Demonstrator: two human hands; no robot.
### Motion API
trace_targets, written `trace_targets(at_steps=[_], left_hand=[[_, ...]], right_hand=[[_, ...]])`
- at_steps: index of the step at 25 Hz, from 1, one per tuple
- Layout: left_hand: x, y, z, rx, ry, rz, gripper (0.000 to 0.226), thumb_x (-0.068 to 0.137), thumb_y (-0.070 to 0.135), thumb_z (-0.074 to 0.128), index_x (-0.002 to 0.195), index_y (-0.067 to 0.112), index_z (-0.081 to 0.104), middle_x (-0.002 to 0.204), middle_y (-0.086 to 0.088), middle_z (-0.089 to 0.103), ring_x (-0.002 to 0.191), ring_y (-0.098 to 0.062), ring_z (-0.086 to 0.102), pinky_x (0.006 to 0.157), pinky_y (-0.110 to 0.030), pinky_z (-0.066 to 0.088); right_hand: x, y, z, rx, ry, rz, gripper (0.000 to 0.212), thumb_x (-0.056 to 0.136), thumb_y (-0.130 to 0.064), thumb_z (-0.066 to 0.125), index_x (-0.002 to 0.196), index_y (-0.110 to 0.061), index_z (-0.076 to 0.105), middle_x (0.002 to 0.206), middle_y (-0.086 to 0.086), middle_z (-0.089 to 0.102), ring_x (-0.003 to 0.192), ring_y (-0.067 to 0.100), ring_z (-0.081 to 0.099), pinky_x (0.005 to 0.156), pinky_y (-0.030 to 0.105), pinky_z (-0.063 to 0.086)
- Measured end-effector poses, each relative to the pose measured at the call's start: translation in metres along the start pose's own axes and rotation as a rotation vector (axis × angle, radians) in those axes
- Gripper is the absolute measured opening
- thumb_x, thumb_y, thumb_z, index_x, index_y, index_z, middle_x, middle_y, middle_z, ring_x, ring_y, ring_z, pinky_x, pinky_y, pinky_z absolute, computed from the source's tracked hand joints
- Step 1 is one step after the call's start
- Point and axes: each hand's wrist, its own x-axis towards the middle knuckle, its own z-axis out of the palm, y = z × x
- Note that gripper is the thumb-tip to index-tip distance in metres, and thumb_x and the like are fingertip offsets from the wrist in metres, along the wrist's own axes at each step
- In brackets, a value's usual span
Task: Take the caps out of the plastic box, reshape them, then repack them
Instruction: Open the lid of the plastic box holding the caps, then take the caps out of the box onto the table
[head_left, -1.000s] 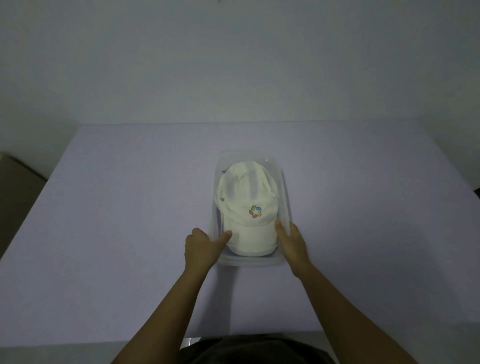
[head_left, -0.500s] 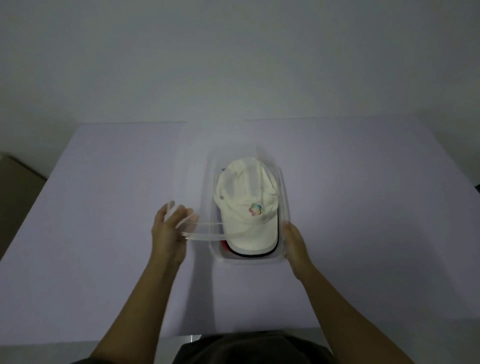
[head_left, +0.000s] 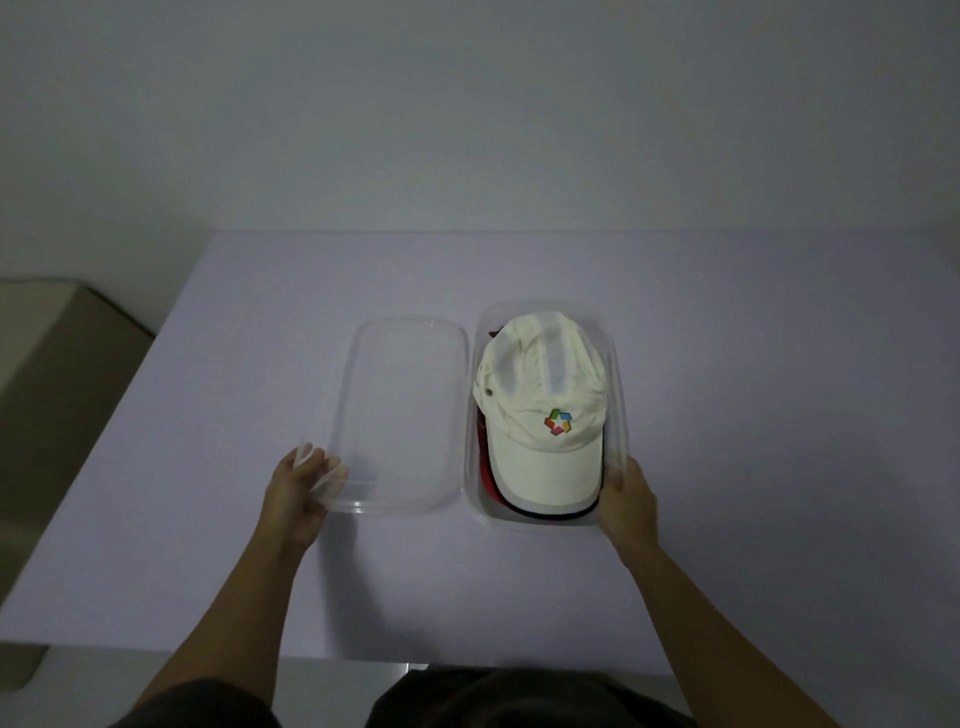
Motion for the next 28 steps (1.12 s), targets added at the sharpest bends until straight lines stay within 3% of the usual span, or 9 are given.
trace_targets(at_steps=[3, 5, 7, 9, 16, 20, 23, 26, 28], left_hand=[[0.012, -0.008, -0.007, 0.058, 0.106, -0.036, 0.025, 0.091, 0.001, 0.053, 0.070, 0.015, 0.049, 0.060, -0.001, 0.051, 0.051, -0.009, 0.058, 0.054, -0.023, 0.055], [0.013, -0.011, -0.009, 0.186, 0.237, -0.014, 0.002, 0.087, 0.009, 0.062, 0.088, 0.007, 0.062, 0.076, -0.009, 0.059, 0.060, -0.014, 0.061, 0.064, -0.029, 0.055], [0.014, -0.016, -0.016, 0.534, 0.408, 0.027, 0.034, 0.084, 0.023, 0.067, 0.111, 0.002, 0.063, 0.095, -0.014, 0.065, 0.081, -0.025, 0.063, 0.081, -0.036, 0.051], [0.009, -0.019, -0.014, 0.810, 0.500, 0.127, 0.045, 0.085, 0.030, 0.066, 0.117, -0.001, 0.062, 0.106, -0.019, 0.066, 0.099, -0.035, 0.061, 0.090, -0.041, 0.046], [0.018, -0.026, -0.014, 1.067, 0.546, 0.044, 0.055, 0.086, 0.040, 0.062, 0.117, -0.005, 0.062, 0.112, -0.029, 0.061, 0.104, -0.044, 0.057, 0.092, -0.048, 0.048], [0.009, -0.020, 0.017, 1.093, 0.675, 0.087, 0.058, 0.087, 0.033, 0.059, 0.130, -0.004, 0.045, 0.130, -0.027, 0.044, 0.120, -0.042, 0.040, 0.095, -0.049, 0.039], [-0.010, -0.027, 0.072, 0.928, 0.433, 0.431, 0.051, 0.092, 0.027, 0.052, 0.132, -0.004, 0.044, 0.132, -0.025, 0.046, 0.122, -0.038, 0.043, 0.101, -0.043, 0.036], [-0.035, -0.049, 0.125, 0.829, -0.017, 0.313, 0.056, 0.098, 0.035, 0.042, 0.145, 0.007, 0.029, 0.146, -0.011, 0.040, 0.130, -0.027, 0.044, 0.107, -0.034, 0.035], [-0.045, -0.064, 0.145, 0.842, -0.127, 0.186, 0.056, 0.100, 0.039, 0.032, 0.147, 0.012, 0.024, 0.147, -0.009, 0.039, 0.133, -0.028, 0.040, 0.108, -0.034, 0.032]], right_hand=[[0.001, 0.001, 0.000, -0.019, 0.004, -0.001, 0.036, 0.099, -0.012, 0.029, 0.131, -0.006, 0.045, 0.113, 0.017, 0.059, 0.095, 0.028, 0.053, 0.079, 0.031, 0.040], [0.001, 0.002, 0.002, -0.036, 0.019, -0.004, 0.035, 0.098, -0.013, 0.030, 0.129, -0.005, 0.046, 0.112, 0.018, 0.059, 0.091, 0.025, 0.051, 0.081, 0.034, 0.042], [0.001, 0.002, 0.003, -0.045, 0.034, -0.012, 0.034, 0.098, -0.013, 0.030, 0.126, -0.005, 0.048, 0.112, 0.018, 0.060, 0.091, 0.025, 0.051, 0.083, 0.035, 0.043], [0.001, 0.002, 0.004, -0.044, 0.046, -0.014, 0.032, 0.098, -0.011, 0.031, 0.123, -0.005, 0.049, 0.112, 0.018, 0.060, 0.092, 0.026, 0.052, 0.084, 0.036, 0.043], [-0.004, -0.003, 0.002, -0.038, 0.052, -0.014, 0.032, 0.097, -0.008, 0.033, 0.124, -0.002, 0.049, 0.115, 0.019, 0.058, 0.105, 0.033, 0.053, 0.081, 0.031, 0.035], [-0.005, -0.004, 0.003, -0.034, 0.048, -0.019, 0.031, 0.096, -0.007, 0.033, 0.122, -0.002, 0.049, 0.115, 0.020, 0.058, 0.102, 0.033, 0.053, 0.080, 0.032, 0.036], [-0.003, -0.004, 0.003, -0.025, 0.053, -0.019, 0.030, 0.097, -0.009, 0.034, 0.121, -0.002, 0.050, 0.110, 0.017, 0.058, 0.092, 0.027, 0.050, 0.078, 0.030, 0.035], [-0.001, -0.001, 0.004, -0.028, 0.062, -0.027, 0.028, 0.097, -0.010, 0.032, 0.116, -0.003, 0.051, 0.104, 0.014, 0.059, 0.087, 0.023, 0.048, 0.077, 0.030, 0.037], [0.001, 0.003, 0.005, -0.026, 0.065, -0.028, 0.029, 0.098, -0.010, 0.030, 0.116, -0.003, 0.051, 0.107, 0.017, 0.061, 0.087, 0.023, 0.050, 0.077, 0.030, 0.039]])
